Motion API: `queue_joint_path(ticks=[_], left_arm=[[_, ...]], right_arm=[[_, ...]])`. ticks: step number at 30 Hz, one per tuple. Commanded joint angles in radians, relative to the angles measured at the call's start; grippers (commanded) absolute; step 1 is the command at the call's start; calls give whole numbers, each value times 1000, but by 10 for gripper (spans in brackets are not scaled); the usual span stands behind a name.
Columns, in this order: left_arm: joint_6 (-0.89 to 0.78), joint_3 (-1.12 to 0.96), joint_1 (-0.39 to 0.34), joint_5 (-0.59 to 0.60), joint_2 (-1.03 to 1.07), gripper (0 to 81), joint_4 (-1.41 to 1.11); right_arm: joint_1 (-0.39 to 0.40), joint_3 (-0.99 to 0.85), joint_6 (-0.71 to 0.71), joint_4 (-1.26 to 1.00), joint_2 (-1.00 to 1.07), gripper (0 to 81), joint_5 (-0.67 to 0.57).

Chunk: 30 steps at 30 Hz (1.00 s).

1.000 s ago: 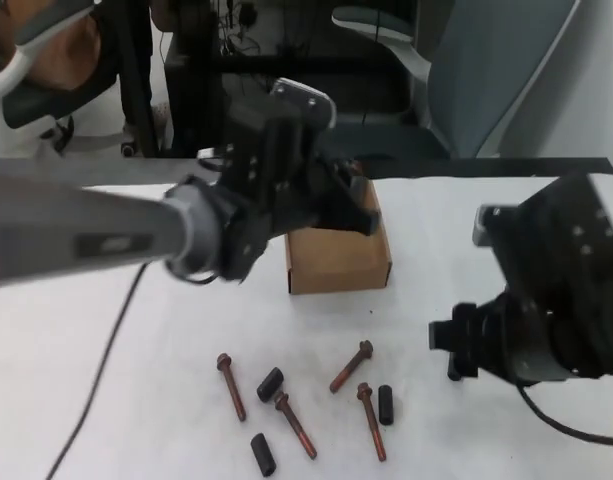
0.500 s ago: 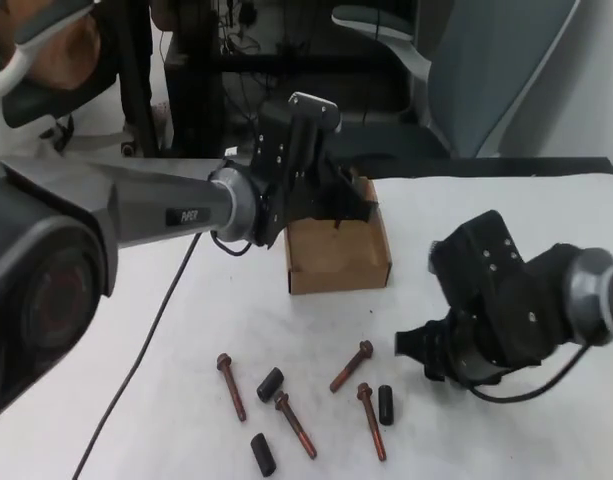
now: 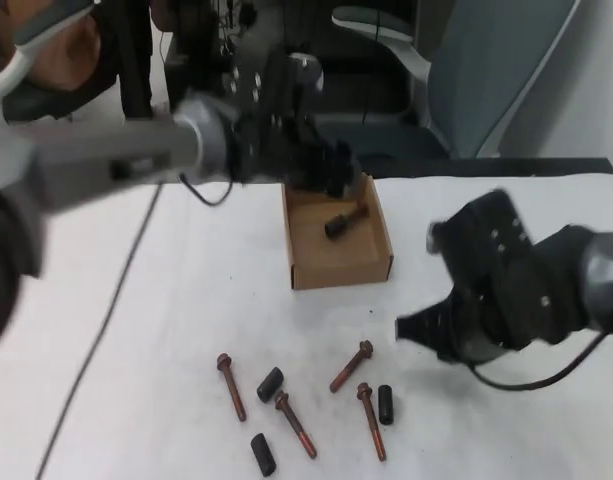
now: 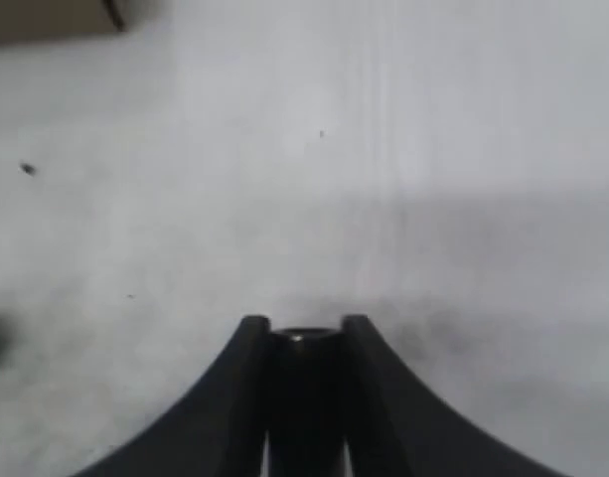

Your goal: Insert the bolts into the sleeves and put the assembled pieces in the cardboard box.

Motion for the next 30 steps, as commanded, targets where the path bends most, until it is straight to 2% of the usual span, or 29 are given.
queue_joint_path(ticks=[1,6,8,16,21,30], left_arm=[[-53,-6,-16,-41,-98,700,263],[-155,85,-62,-298,-190,700,476],[-220,146,-74,-358,-219,700,505],[-489,411,-81,-377,-237,697,506],[-569,490,-81,-399,-237,697,453],[-668,512,-79,-577,-237,592,428]], right_arm=[[19,0,-36,8,-110,4,13],[36,27,-47,27,-271,4,21],[38,38,-70,55,-326,4,21],[38,69,-152,148,-473,4,21],[38,69,-198,166,-493,4,19],[38,69,-200,180,-493,4,-64]])
